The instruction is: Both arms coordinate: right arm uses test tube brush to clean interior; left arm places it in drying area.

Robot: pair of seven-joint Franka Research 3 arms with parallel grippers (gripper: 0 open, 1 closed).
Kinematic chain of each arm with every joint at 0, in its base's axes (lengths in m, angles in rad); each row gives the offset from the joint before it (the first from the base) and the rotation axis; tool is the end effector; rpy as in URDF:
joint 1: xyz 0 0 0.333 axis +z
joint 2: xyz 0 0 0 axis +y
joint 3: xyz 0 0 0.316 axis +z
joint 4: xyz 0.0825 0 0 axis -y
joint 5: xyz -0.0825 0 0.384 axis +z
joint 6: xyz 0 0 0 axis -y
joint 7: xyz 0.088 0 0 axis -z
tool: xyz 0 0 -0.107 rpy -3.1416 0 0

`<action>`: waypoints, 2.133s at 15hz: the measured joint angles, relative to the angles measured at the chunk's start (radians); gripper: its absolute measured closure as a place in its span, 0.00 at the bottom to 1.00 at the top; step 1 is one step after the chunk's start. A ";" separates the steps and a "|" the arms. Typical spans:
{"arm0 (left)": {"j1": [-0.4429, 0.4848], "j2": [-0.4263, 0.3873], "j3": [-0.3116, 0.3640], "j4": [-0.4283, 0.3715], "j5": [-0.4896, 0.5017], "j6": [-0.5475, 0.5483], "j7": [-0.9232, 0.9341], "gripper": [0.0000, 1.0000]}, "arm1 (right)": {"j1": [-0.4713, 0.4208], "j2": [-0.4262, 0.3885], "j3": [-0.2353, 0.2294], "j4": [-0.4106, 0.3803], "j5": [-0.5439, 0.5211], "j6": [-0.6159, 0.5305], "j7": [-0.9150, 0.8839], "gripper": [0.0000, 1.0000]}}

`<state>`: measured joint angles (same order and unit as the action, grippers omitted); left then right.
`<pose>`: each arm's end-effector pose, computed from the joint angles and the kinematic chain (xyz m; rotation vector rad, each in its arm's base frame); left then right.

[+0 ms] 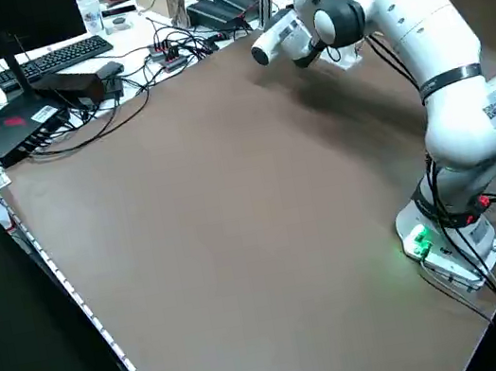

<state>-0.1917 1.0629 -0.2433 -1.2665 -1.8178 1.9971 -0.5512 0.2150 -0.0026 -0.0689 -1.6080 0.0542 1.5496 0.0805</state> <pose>0.6884 -0.3242 0.1619 1.1151 1.1262 -1.0012 0.5435 0.0859 0.6068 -3.0908 -0.1009 0.0953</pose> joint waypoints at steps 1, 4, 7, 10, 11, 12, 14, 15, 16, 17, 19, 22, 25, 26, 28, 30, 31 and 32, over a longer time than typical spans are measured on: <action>0.000 0.005 0.000 0.000 0.000 0.000 0.005 0.77 | 0.000 0.000 0.000 0.000 0.000 0.000 0.000 0.00; 0.000 0.021 0.000 0.001 -0.002 -0.001 0.029 0.77 | 0.001 0.000 0.000 0.000 0.000 0.000 0.000 0.00; 0.000 0.031 0.000 0.002 -0.009 -0.008 0.039 0.77 | 0.005 0.000 0.001 0.000 0.000 0.001 0.000 0.00; 0.000 0.037 0.000 0.002 -0.010 -0.010 0.042 0.77 | 0.006 0.000 0.001 0.000 0.000 0.003 0.000 0.00; 0.000 0.040 -0.001 0.002 -0.010 -0.011 0.042 0.77 | 0.006 0.000 0.001 0.000 0.000 0.004 0.000 0.00; -0.001 0.042 -0.001 0.002 -0.010 -0.011 0.044 0.77 | 0.006 0.000 0.001 0.000 0.000 0.004 0.000 0.00; -0.001 0.046 -0.001 0.002 -0.010 -0.020 0.050 0.77 | 0.006 0.000 0.000 0.001 0.000 0.006 0.000 0.00; -0.001 0.048 -0.001 0.002 -0.014 -0.024 0.054 0.77 | 0.006 0.000 0.000 0.001 0.000 0.006 0.000 0.00; -0.001 0.049 -0.001 0.002 -0.021 -0.028 0.060 0.77 | 0.006 0.000 0.000 0.001 0.000 0.008 0.000 0.00; -0.001 0.051 -0.001 0.003 -0.029 -0.033 0.064 0.77 | 0.006 0.000 0.000 0.001 0.000 0.011 0.000 0.00; -0.001 0.053 -0.001 0.003 -0.032 -0.038 0.067 0.77 | 0.006 0.000 0.000 0.001 0.000 0.013 0.000 0.00; 0.000 0.053 -0.001 0.005 -0.032 -0.039 0.067 0.77 | 0.006 0.000 0.001 0.001 0.000 0.013 0.000 0.00; 0.000 0.054 -0.001 0.006 -0.032 -0.039 0.067 0.77 | 0.007 0.000 0.001 0.001 0.000 0.013 0.000 0.00; 0.000 0.055 -0.001 0.006 -0.034 -0.039 0.068 0.77 | 0.008 0.000 0.001 0.001 0.000 0.013 0.000 0.00; 0.000 0.060 -0.001 0.008 -0.050 -0.039 0.086 0.77 | 0.009 0.000 0.001 0.001 0.000 0.013 0.000 0.00; 0.000 0.070 0.000 0.012 -0.059 -0.039 0.099 0.77 | 0.012 0.000 0.001 0.001 0.000 0.013 0.000 0.00; 0.000 0.071 0.000 0.015 -0.062 -0.039 0.099 0.77 | 0.013 0.000 0.001 0.001 0.000 0.013 0.000 0.00; 0.001 0.072 0.000 0.021 -0.071 -0.039 0.100 0.77 | 0.014 0.000 0.001 0.001 0.000 0.013 0.000 0.00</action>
<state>-0.1910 1.1350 -0.2429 -1.2457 -1.8888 1.9584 -0.4516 0.2294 -0.0026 -0.0680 -1.6071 0.0542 1.5626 0.0809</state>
